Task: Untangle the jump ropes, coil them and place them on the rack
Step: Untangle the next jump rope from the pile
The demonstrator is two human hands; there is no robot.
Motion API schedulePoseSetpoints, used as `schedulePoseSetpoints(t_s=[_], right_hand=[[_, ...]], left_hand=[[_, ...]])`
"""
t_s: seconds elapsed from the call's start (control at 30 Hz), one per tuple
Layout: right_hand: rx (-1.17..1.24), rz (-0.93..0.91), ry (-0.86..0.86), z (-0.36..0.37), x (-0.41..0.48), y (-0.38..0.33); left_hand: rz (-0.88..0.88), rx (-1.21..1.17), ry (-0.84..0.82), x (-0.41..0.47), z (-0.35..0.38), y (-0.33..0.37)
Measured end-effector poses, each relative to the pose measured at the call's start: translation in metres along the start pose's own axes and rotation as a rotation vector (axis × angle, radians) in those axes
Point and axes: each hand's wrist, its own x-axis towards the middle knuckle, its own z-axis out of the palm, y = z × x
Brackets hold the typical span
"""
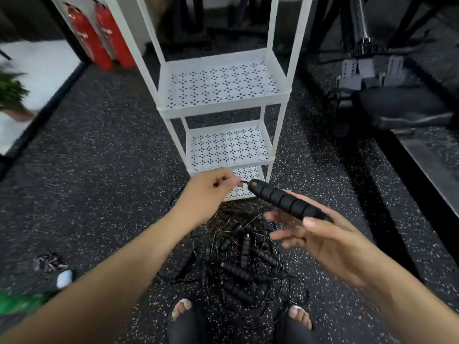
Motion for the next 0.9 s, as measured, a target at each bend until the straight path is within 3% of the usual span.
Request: schedulePoseSetpoints(t_s=[0.1,0.23,0.43,0.53,0.7,0.83,0.9], right_hand=[[0.012,0.073,-0.044,0.026,-0.006,-0.025],[0.027,0.145,0.145,0.073,0.015,-0.049],[-0.021,-0.087,0.394,0.124,0.054,-0.082],[-0.015,-0.259,0.531,0.123,0.060,-0.090],[0.075,-0.441,0.709,0.094,0.051,-0.100],[0.040,-0.362,0.663,0.094,0.055,-0.088],[-0.013,-0.311,0.636,0.101,0.063,-0.076]], left_hand=[[0.012,-0.057,0.096,-0.014,-0.024,0.031],[0.021,-0.242,0.125,-0.028,-0.034,0.074],[0.047,-0.457,0.266,-0.024,-0.034,0.122],[0.061,-0.434,0.249,-0.027,-0.035,0.113],[-0.007,-0.235,0.049,-0.033,-0.035,0.087],[0.058,-0.246,0.151,-0.026,-0.036,0.090],[0.125,-0.217,0.118,-0.024,-0.034,0.095]])
